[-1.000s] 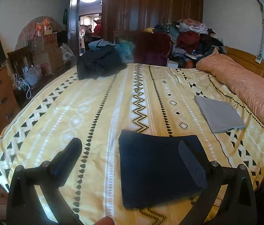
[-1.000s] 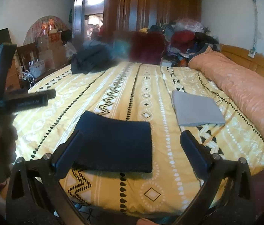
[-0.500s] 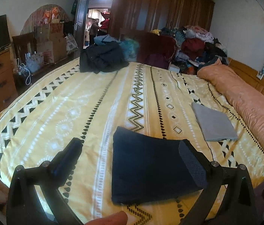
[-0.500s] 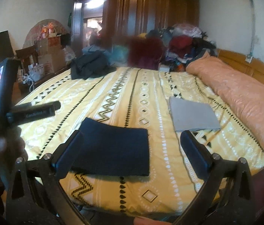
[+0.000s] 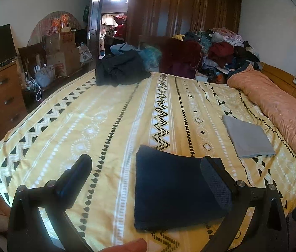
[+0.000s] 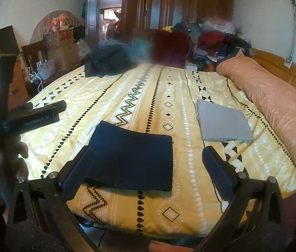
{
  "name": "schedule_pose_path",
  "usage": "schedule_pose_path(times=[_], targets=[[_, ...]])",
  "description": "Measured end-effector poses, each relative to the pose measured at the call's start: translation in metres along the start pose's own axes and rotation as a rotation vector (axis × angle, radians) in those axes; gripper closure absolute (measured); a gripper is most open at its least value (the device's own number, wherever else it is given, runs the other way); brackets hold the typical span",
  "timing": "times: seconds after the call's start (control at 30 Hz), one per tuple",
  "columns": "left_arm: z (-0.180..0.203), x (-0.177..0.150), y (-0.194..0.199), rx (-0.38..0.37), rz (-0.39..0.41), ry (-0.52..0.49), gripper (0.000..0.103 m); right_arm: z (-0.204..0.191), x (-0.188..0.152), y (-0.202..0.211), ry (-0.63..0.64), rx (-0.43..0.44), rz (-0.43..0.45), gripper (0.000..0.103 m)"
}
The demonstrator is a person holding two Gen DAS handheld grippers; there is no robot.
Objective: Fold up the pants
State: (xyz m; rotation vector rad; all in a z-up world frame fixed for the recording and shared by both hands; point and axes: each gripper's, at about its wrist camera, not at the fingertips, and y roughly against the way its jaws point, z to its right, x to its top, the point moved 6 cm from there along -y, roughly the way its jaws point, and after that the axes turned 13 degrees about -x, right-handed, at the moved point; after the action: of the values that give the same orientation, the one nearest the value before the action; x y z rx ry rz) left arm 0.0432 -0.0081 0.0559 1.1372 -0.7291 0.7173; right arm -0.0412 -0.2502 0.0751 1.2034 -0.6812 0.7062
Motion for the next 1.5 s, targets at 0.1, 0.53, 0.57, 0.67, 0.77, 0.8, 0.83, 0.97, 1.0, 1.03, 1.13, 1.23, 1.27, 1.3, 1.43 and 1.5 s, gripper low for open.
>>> schedule_pose_path(times=[0.1, 0.53, 0.57, 0.67, 0.77, 0.8, 0.83, 0.97, 1.0, 1.03, 1.13, 1.23, 1.27, 1.3, 1.43, 1.5], targets=[[0.0, -0.001, -0.003, 0.001, -0.004, -0.014, 0.0, 0.001, -0.001, -0.007, 0.0, 0.007, -0.027, 0.0], [0.004, -0.004, -0.006, 0.007, -0.012, -0.036, 0.0, -0.001, -0.003, -0.005, 0.009, 0.004, -0.014, 0.0], [0.005, -0.004, -0.007, 0.008, -0.015, -0.039, 0.0, -0.001, -0.003, -0.006, 0.007, 0.007, -0.016, 0.0], [0.007, -0.004, -0.008, 0.007, -0.016, -0.047, 0.0, -0.002, -0.005, -0.007, 0.003, 0.013, -0.02, 0.0], [0.01, -0.006, -0.011, 0.008, -0.023, -0.057, 0.0, -0.002, -0.007, -0.007, -0.005, 0.017, -0.023, 0.0], [0.01, -0.007, -0.011, 0.01, -0.025, -0.057, 0.0, -0.002, -0.007, -0.007, -0.007, 0.017, -0.022, 0.0], [0.01, -0.008, -0.013, 0.011, -0.029, -0.057, 0.0, -0.001, -0.008, -0.007, -0.008, 0.014, -0.022, 0.0], [0.012, -0.01, -0.017, 0.012, -0.042, -0.056, 0.0, 0.001, -0.01, -0.01, -0.016, 0.013, -0.029, 0.0], [0.012, -0.011, -0.018, 0.013, -0.046, -0.057, 0.0, 0.001, -0.01, -0.011, -0.018, 0.015, -0.031, 0.0], [0.012, -0.011, -0.019, 0.011, -0.049, -0.057, 0.0, 0.001, -0.01, -0.011, -0.019, 0.016, -0.031, 0.0], [0.013, -0.014, -0.022, 0.006, -0.057, -0.06, 0.0, 0.0, -0.01, -0.011, -0.019, 0.02, -0.031, 0.0], [0.014, -0.017, -0.025, 0.005, -0.067, -0.061, 0.0, 0.0, -0.01, -0.014, -0.02, 0.027, -0.04, 0.0], [0.014, -0.017, -0.026, 0.006, -0.069, -0.062, 0.0, -0.001, -0.011, -0.014, -0.022, 0.028, -0.042, 0.0], [0.014, -0.018, -0.026, 0.005, -0.071, -0.062, 0.0, 0.0, -0.011, -0.014, -0.024, 0.026, -0.04, 0.0], [0.012, -0.018, -0.028, 0.01, -0.074, -0.059, 0.0, 0.0, -0.009, -0.012, -0.027, 0.011, -0.009, 0.0], [0.011, -0.019, -0.029, 0.011, -0.076, -0.056, 0.0, 0.002, -0.008, -0.009, -0.031, -0.002, 0.025, 0.0]])
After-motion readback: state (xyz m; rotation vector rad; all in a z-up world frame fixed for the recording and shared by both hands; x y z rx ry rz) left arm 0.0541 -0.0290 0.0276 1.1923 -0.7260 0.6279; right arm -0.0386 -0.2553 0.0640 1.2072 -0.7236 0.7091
